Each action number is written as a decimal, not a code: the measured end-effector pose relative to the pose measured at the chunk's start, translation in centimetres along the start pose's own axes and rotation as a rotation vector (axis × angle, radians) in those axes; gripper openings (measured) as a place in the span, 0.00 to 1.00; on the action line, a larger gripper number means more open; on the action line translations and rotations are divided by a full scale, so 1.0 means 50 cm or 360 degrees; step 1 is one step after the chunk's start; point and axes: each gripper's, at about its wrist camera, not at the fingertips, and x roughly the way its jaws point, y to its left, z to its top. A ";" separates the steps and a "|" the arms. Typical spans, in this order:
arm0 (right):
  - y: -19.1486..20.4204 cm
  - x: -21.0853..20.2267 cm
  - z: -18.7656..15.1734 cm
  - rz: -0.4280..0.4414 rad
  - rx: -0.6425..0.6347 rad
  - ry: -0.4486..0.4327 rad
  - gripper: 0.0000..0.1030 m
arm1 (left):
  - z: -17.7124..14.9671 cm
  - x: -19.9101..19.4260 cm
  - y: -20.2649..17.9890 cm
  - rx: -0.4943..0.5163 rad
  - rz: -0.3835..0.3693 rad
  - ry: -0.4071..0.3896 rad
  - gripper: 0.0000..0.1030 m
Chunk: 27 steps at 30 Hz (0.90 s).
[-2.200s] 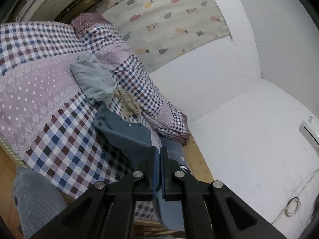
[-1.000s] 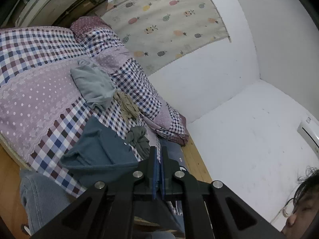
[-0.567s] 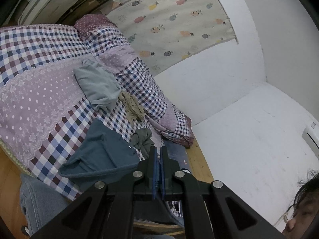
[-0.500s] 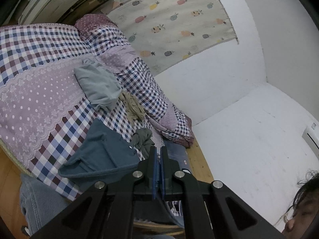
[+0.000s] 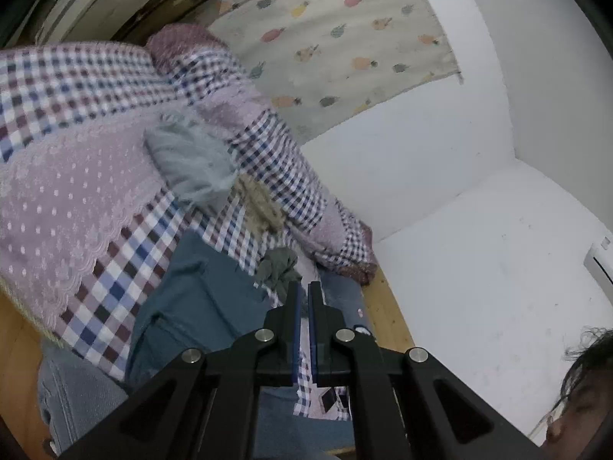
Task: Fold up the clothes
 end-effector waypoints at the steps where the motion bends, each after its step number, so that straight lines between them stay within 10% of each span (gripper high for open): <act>1: 0.005 0.006 -0.001 0.0010 -0.0007 0.0009 0.00 | -0.008 0.010 0.009 -0.0016 0.0025 0.0029 0.02; 11: 0.030 0.010 0.004 0.0048 -0.0021 -0.0021 0.00 | -0.085 0.089 0.104 -0.0196 0.0223 0.0274 0.06; 20: 0.039 0.011 0.045 0.0029 -0.0050 -0.0070 0.00 | -0.123 0.110 0.117 -0.0191 0.0215 0.0337 0.66; 27: 0.027 0.048 0.088 0.0017 -0.0058 -0.0067 0.00 | -0.130 0.113 0.121 -0.0166 0.0217 0.0357 0.73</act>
